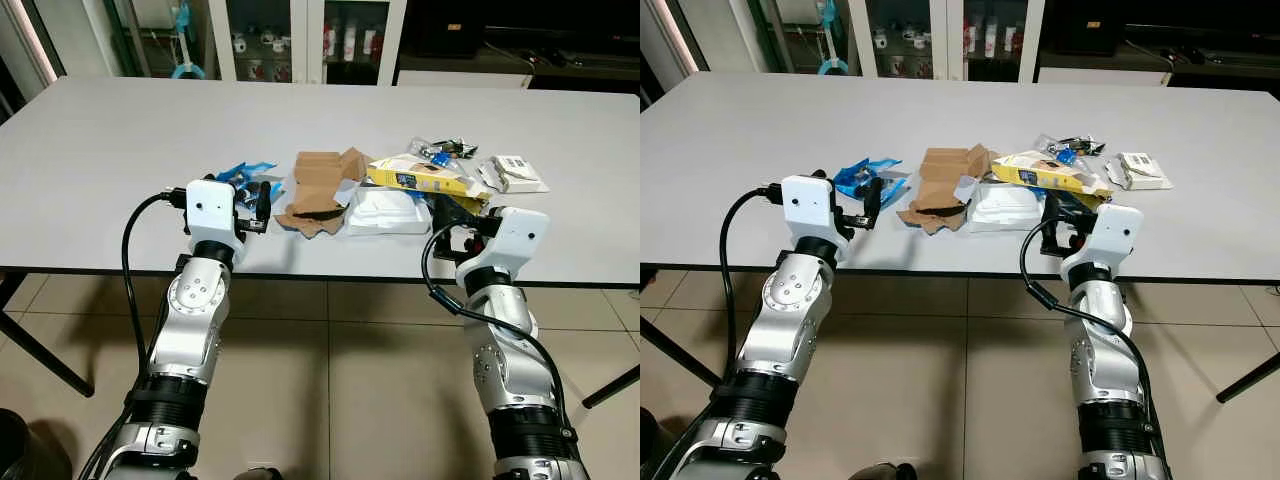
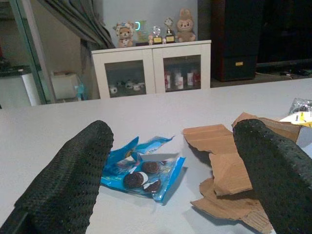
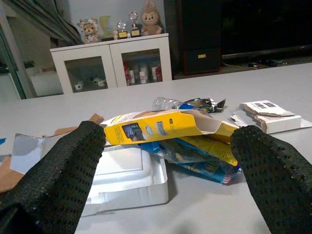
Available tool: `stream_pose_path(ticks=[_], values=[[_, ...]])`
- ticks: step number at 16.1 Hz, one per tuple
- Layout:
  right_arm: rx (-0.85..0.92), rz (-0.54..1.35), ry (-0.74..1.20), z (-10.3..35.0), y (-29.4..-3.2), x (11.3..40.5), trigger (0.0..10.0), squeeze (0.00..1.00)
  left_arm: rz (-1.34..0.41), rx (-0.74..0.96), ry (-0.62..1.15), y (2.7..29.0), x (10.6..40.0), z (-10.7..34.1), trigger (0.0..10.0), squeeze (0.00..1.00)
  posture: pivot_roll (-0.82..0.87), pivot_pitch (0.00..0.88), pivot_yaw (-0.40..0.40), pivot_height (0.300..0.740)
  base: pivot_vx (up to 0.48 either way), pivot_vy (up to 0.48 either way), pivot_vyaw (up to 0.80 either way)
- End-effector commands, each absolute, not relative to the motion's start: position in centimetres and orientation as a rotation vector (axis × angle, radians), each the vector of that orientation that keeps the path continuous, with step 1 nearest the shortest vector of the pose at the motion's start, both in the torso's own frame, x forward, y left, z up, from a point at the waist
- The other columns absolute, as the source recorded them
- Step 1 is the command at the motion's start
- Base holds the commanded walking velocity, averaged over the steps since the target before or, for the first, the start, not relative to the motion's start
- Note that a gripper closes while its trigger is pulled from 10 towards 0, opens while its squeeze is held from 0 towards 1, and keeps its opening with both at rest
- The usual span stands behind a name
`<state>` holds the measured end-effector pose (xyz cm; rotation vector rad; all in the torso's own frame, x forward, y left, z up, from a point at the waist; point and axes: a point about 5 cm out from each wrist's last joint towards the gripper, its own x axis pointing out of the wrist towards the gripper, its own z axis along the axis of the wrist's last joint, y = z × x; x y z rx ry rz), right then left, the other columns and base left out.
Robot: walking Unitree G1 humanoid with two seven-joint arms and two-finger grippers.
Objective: Picking trash to rubbish bin
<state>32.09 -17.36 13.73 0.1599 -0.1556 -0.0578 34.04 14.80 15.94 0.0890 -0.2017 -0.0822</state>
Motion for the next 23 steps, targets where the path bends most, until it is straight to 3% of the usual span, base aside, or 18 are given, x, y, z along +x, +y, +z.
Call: stream_pose_path(ticks=[1,12,23], values=[[0.162,-0.052,-0.145,13.58,-17.33,32.09,10.0,0.0,-0.086,0.09,-0.188,14.85,34.09,15.69,10.0,0.0,0.01,0.038,-0.015,0.74,0.0,0.0,0.0],[0.161,-0.06,-0.146,13.62,-17.52,32.04,10.0,0.0,-0.104,0.091,-0.179,14.44,34.1,15.53,10.0,0.0,0.0,0.05,-0.011,0.74,0.0,0.0,0.0],[0.16,-0.062,-0.142,13.55,-17.63,31.98,10.0,0.0,-0.095,0.084,-0.18,14.59,34.15,15.64,10.0,0.0,0.0,0.053,-0.011,0.74,-0.435,0.0,0.0]])
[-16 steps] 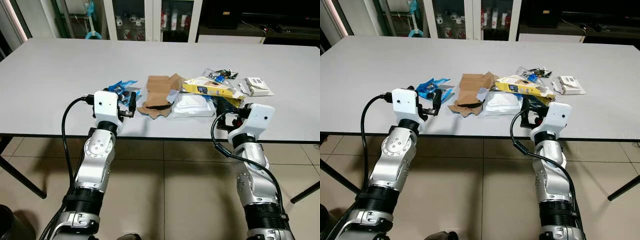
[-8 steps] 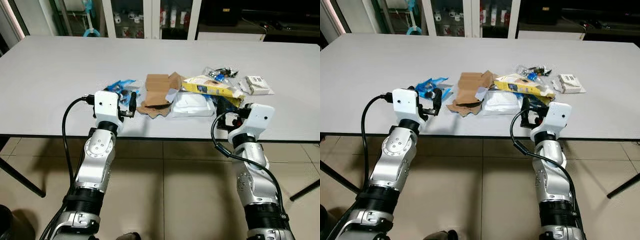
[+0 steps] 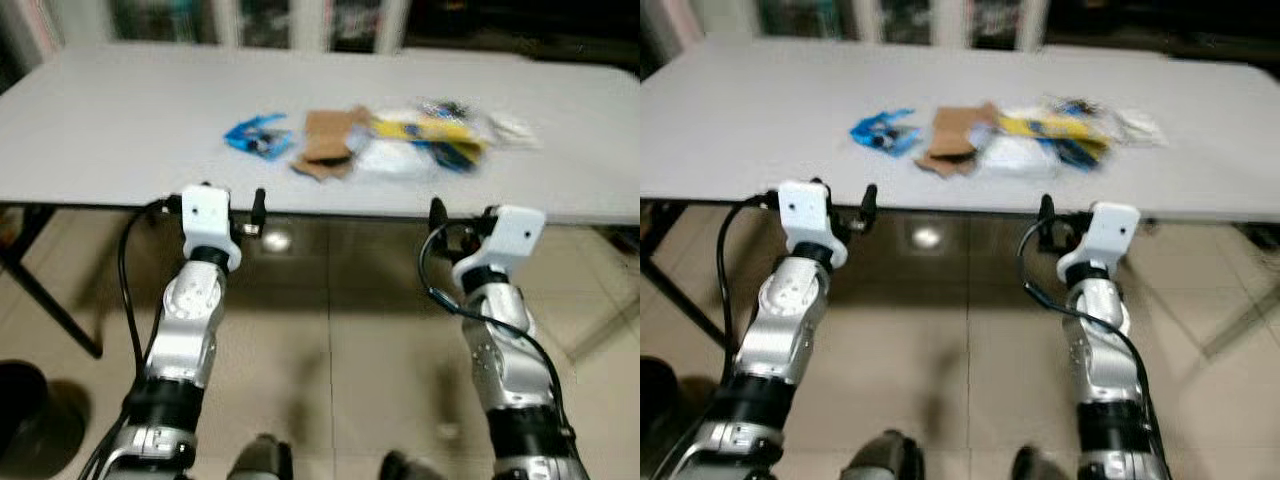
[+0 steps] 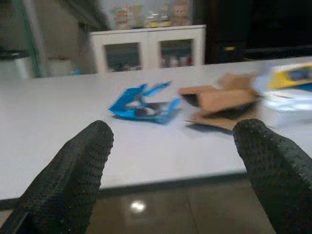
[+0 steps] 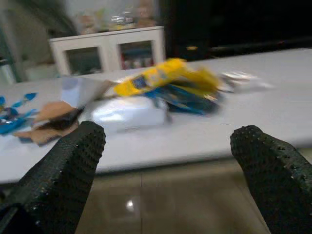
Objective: Picking trash to rubbish bin
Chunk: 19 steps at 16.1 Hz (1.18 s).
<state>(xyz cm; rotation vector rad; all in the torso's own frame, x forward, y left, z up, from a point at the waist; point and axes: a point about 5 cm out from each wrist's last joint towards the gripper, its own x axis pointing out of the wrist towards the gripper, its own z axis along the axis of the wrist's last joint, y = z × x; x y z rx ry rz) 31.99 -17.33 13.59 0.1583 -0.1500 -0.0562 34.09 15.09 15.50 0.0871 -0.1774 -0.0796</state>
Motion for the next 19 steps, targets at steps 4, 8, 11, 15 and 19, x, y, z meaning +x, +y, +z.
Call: stream_pose_path(ticks=[4,8,11,15,19], values=[[0.158,-0.068,-0.141,13.53,-17.83,31.95,10.0,0.0,-0.097,0.076,-0.179,14.55,34.14,15.62,10.0,0.0,0.0,0.055,-0.013,0.74,-0.268,0.0,0.0],[0.158,-0.07,-0.139,13.47,-17.92,31.9,10.0,0.0,-0.097,0.073,-0.187,14.61,34.09,15.62,10.0,0.0,0.0,0.055,-0.014,0.74,-0.253,0.0,0.0],[0.161,-0.069,-0.138,13.46,-17.87,31.89,10.0,0.0,-0.082,0.079,-0.179,14.74,34.1,15.5,10.0,0.0,0.0,0.054,-0.015,0.74,0.0,0.0,0.0],[0.16,-0.067,-0.134,13.38,-17.87,31.87,10.0,0.0,-0.079,0.075,-0.187,14.79,34.12,15.65,10.0,0.0,0.0,0.058,-0.016,0.74,0.0,0.0,0.0],[0.163,-0.065,-0.131,13.28,-17.77,31.88,10.0,0.0,-0.091,0.08,-0.178,14.65,34.12,15.55,10.0,0.0,0.0,0.06,-0.015,0.74,0.0,0.0,0.0]])
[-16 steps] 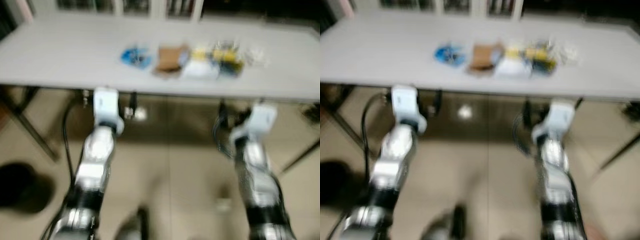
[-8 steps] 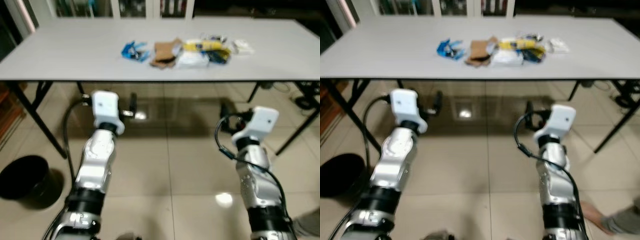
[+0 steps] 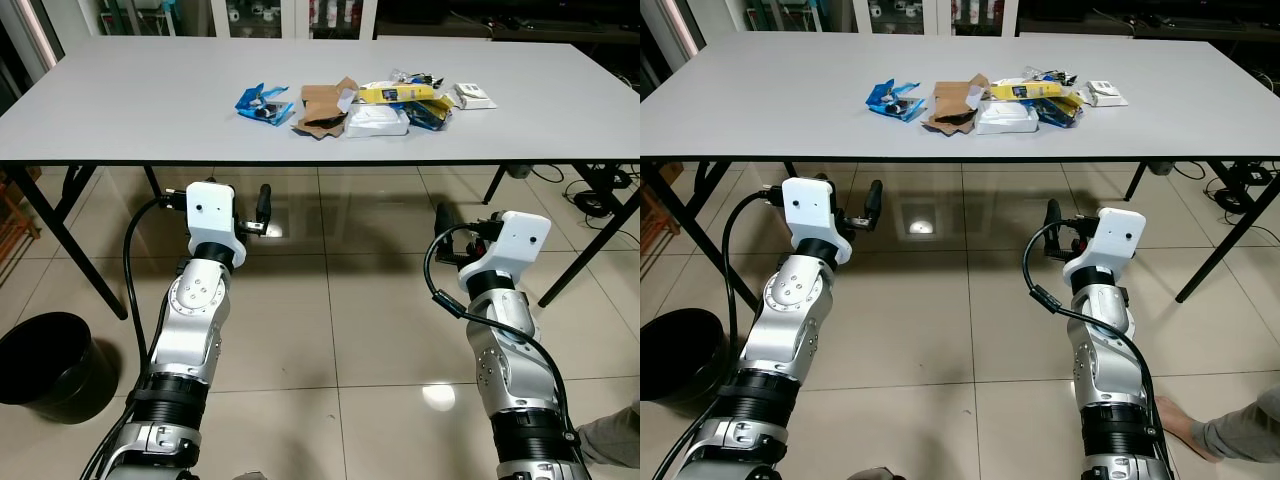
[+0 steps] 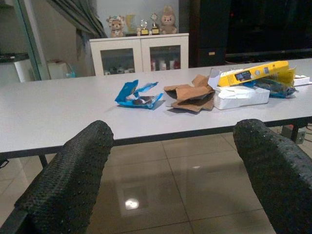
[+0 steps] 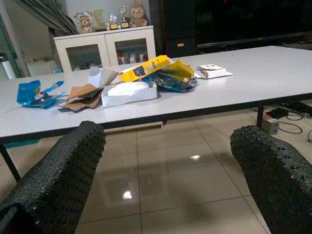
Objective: Picking trash to rubbish bin
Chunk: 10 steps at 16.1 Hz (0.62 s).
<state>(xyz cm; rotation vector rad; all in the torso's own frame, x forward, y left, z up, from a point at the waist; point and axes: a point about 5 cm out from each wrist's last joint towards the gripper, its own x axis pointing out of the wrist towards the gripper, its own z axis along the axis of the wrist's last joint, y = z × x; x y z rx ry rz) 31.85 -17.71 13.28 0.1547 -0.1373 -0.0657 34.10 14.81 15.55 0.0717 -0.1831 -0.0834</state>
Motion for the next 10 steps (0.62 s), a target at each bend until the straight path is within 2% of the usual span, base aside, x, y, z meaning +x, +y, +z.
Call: stream_pose_path(ticks=[1,7,10], values=[[0.163,-0.064,-0.13,13.29,-17.76,31.89,10.0,0.0,-0.09,0.083,-0.177,14.66,34.14,15.54,10.0,0.0,0.0,0.059,-0.015,0.74,0.0,0.0,0.0],[0.164,-0.06,-0.131,13.29,-17.65,31.87,10.0,0.0,-0.081,0.088,-0.172,14.82,34.16,15.54,10.0,0.0,0.0,0.06,-0.015,0.74,0.0,0.0,0.0],[0.163,-0.06,-0.131,13.28,-17.65,31.86,10.0,0.0,-0.086,0.092,-0.172,14.77,34.18,15.52,10.0,0.0,0.0,0.06,-0.013,0.74,0.391,0.0,0.0]])
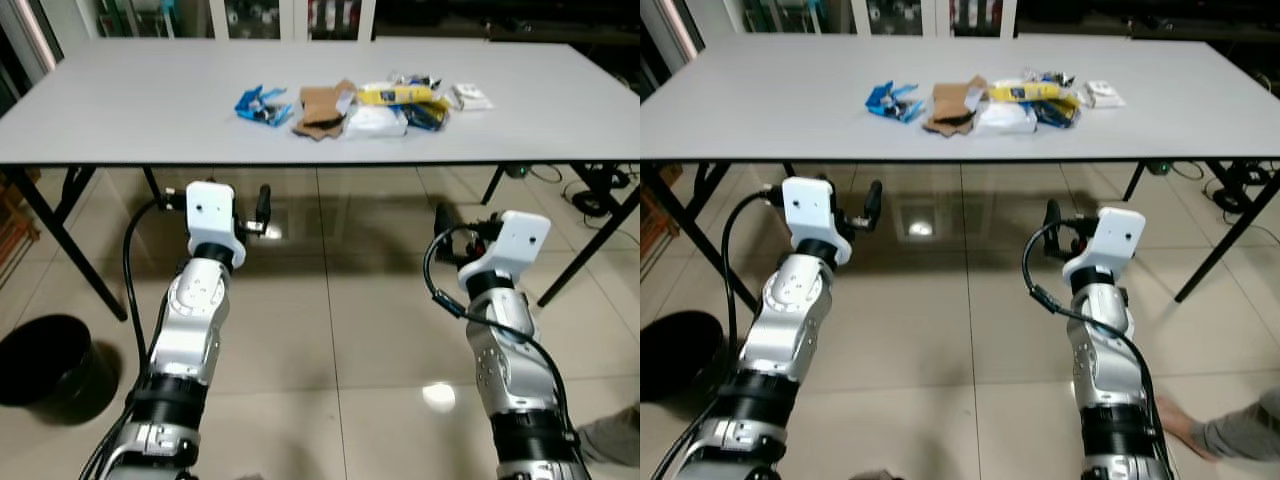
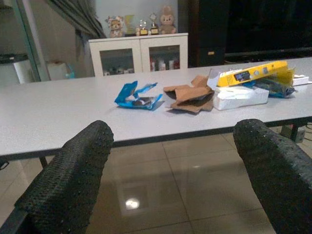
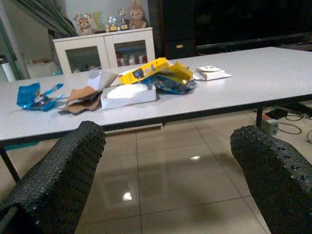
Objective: Picking trash to rubbish bin
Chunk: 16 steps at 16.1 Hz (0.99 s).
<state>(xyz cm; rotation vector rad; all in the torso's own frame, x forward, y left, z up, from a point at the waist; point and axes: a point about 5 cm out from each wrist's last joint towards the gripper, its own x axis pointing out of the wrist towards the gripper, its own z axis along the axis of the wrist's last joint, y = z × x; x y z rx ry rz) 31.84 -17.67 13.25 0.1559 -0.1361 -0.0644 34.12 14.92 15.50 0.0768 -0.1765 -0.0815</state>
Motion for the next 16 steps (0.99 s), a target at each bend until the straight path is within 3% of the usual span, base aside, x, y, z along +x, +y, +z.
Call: stream_pose_path(ticks=[1,16], values=[[0.164,-0.059,-0.13,13.27,-17.64,31.84,10.0,0.0,-0.086,0.089,-0.17,14.74,34.16,15.48,10.0,0.0,0.0,0.061,-0.012,0.74,0.379,0.0,0.0],[0.164,-0.052,-0.13,13.32,-17.58,31.97,10.0,0.0,-0.092,0.083,-0.172,14.66,34.27,15.64,10.0,0.0,0.0,0.059,-0.014,0.74,0.414,0.0,0.0]])
